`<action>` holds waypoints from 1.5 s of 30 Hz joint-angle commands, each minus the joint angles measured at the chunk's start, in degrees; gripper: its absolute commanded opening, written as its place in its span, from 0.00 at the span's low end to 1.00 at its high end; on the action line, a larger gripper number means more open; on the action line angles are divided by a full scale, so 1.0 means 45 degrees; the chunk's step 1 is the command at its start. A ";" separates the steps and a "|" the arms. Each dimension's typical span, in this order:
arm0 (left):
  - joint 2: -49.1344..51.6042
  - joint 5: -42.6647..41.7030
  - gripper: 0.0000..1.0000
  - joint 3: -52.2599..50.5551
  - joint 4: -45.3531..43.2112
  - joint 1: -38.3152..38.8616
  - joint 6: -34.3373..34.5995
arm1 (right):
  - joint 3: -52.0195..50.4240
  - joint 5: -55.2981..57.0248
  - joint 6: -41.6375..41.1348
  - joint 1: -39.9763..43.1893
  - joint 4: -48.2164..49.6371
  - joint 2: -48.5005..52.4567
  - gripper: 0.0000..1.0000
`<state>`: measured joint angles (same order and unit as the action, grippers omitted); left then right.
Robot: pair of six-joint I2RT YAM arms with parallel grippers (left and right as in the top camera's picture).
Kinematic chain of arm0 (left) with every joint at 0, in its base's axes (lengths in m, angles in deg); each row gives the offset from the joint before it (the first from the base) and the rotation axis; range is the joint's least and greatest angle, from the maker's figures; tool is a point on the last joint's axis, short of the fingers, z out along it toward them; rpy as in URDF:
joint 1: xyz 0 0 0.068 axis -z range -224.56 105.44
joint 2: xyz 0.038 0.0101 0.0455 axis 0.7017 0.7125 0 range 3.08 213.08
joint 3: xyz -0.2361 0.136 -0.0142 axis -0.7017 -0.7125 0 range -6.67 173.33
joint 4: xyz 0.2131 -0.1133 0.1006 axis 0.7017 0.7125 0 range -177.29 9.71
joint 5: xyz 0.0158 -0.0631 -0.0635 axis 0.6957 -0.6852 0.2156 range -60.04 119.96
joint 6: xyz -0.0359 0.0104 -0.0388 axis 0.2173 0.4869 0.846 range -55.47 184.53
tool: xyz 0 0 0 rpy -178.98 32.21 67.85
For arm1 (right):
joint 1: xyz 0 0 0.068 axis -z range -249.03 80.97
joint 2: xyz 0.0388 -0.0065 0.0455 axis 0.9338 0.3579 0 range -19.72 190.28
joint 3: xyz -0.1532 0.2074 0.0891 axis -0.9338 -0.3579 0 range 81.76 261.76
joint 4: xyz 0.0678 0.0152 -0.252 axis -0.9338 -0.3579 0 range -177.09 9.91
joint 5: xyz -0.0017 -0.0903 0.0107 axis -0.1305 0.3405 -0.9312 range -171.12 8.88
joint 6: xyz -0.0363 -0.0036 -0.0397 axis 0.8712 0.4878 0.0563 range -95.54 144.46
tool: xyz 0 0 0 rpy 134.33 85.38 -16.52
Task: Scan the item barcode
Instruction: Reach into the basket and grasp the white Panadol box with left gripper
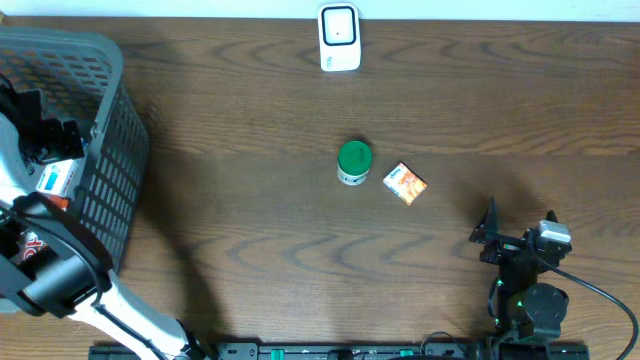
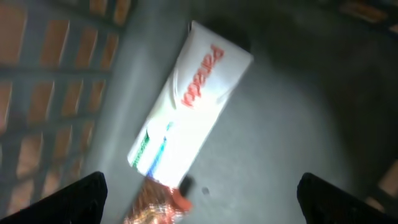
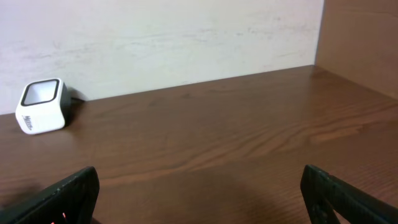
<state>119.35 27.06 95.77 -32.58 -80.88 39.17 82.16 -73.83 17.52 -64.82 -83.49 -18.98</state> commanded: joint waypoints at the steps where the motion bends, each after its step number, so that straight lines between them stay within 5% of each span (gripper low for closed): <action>1: 0.0223 -0.0126 0.98 -0.0053 -0.0636 -0.0068 -0.1273 | -0.0019 0.0024 0.0078 -0.0039 -0.0044 -0.0053 0.99; 18: 0.2380 -0.0374 0.98 -0.0058 -0.1617 -0.0583 -0.2074 | -0.0019 0.0029 0.0078 -0.0039 -0.0044 -0.0053 0.99; 26: 0.3672 -0.2171 0.98 -0.0073 -0.1200 -0.0845 -0.2069 | -0.0019 0.0029 0.0078 -0.0039 -0.0044 -0.0053 0.99; 27: 0.3857 -0.2244 0.93 -0.0073 -0.1132 -0.0845 -0.2069 | -0.0019 0.0024 0.0078 -0.0039 -0.0044 -0.0053 0.99; 30: 0.4056 -0.2419 0.56 -0.0073 -0.0976 -0.0845 -0.1967 | -0.0019 0.0024 0.0078 -0.0039 -0.0044 -0.0053 0.99; 32: 0.4022 -0.2453 0.42 -0.0068 -0.0962 -0.0845 -0.1695 | -0.0019 0.0024 0.0078 -0.0039 -0.0044 -0.0053 0.99; 41: 0.3128 -0.2467 0.40 0.0019 -0.0937 -0.0845 0.0418 | -0.0019 0.0024 0.0078 -0.0039 -0.0044 -0.0053 0.99; 45: 0.1355 -0.4070 0.41 0.0233 -0.0937 -0.0840 0.1248 | -0.0019 0.0029 0.0078 -0.0039 -0.0044 -0.0053 0.99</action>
<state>131.61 15.89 97.14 -37.14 -84.68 40.20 82.16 -73.83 17.50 -64.82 -83.49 -18.98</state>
